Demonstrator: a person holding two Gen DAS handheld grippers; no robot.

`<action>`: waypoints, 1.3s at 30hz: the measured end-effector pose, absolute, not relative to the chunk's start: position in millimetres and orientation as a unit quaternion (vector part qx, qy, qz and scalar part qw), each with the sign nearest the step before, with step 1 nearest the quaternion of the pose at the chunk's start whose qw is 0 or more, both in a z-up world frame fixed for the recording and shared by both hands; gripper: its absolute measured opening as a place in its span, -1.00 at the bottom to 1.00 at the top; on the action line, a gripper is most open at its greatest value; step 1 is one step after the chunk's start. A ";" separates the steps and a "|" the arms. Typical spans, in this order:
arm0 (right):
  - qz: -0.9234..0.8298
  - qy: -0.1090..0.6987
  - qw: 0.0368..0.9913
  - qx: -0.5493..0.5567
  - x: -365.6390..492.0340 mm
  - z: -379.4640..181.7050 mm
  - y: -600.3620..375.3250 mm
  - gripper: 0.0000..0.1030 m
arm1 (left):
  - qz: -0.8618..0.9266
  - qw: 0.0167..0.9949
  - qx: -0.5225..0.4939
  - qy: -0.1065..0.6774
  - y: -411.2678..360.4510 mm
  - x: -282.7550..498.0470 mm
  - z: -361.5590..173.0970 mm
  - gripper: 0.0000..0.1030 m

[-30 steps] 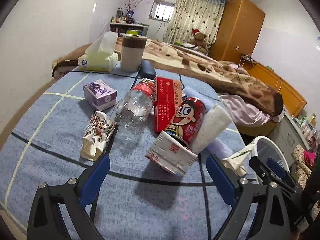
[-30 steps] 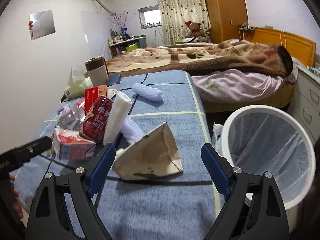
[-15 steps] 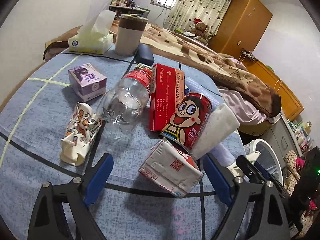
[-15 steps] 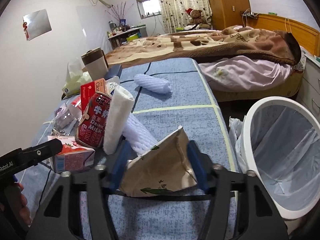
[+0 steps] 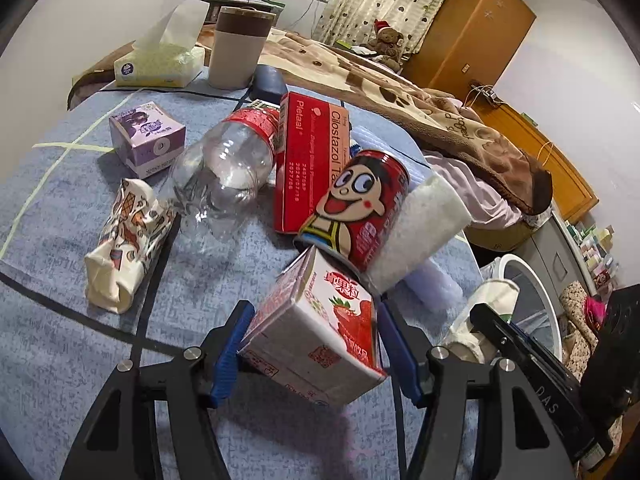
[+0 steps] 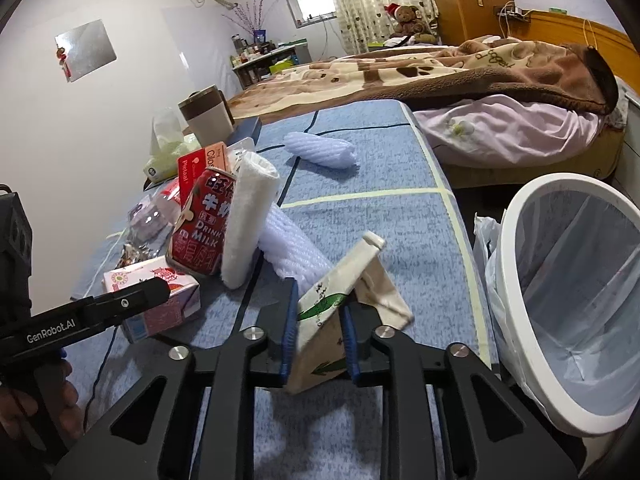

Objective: Collect trash
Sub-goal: 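Grasp the pink milk carton with the left gripper while the right grasps the paper cone, then carry both held items over the white wastebasket and open both grippers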

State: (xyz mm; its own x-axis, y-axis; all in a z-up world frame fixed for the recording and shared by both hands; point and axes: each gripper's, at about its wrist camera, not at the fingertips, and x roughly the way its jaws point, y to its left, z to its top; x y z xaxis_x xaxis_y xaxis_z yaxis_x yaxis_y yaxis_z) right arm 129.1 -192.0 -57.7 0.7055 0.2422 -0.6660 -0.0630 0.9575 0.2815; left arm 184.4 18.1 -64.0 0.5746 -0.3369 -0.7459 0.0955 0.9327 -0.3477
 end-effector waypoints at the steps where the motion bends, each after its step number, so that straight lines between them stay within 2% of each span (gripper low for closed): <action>1: 0.085 0.373 0.916 0.120 127.9 -57.8 -192.5 -0.66 | -0.122 0.879 -0.132 0.442 17.4 181.8 -64.1 0.24; 4: 0.093 0.367 0.918 0.120 121.1 -57.1 -193.4 -0.71 | -0.115 0.887 -0.109 0.433 13.0 170.3 -64.6 0.23; 7: 0.094 0.362 0.920 0.117 115.3 -55.9 -193.9 -0.73 | -0.120 0.890 -0.100 0.429 7.9 160.0 -65.8 -0.03; 20: 0.111 0.357 0.919 0.122 105.6 -53.3 -201.3 -0.83 | -0.121 0.888 -0.083 0.436 -2.4 152.8 -72.0 -0.04; 23: 0.114 0.353 0.921 0.118 102.6 -52.1 -202.9 -0.87 | -0.122 0.895 -0.069 0.423 -6.1 147.4 -66.4 -0.28; 39: 0.104 0.307 0.938 0.124 83.8 -25.7 -223.2 -0.88 | -0.158 0.919 -0.039 0.358 -36.7 118.2 -19.9 -0.28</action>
State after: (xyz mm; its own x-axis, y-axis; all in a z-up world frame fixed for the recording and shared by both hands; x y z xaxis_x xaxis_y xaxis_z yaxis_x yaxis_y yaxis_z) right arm 83.8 -223.2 -25.7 0.7899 0.2715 -0.5498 -0.1188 0.9474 0.2971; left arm 118.2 -36.7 -19.9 0.6936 -0.3180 -0.6463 0.2620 0.9472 -0.1848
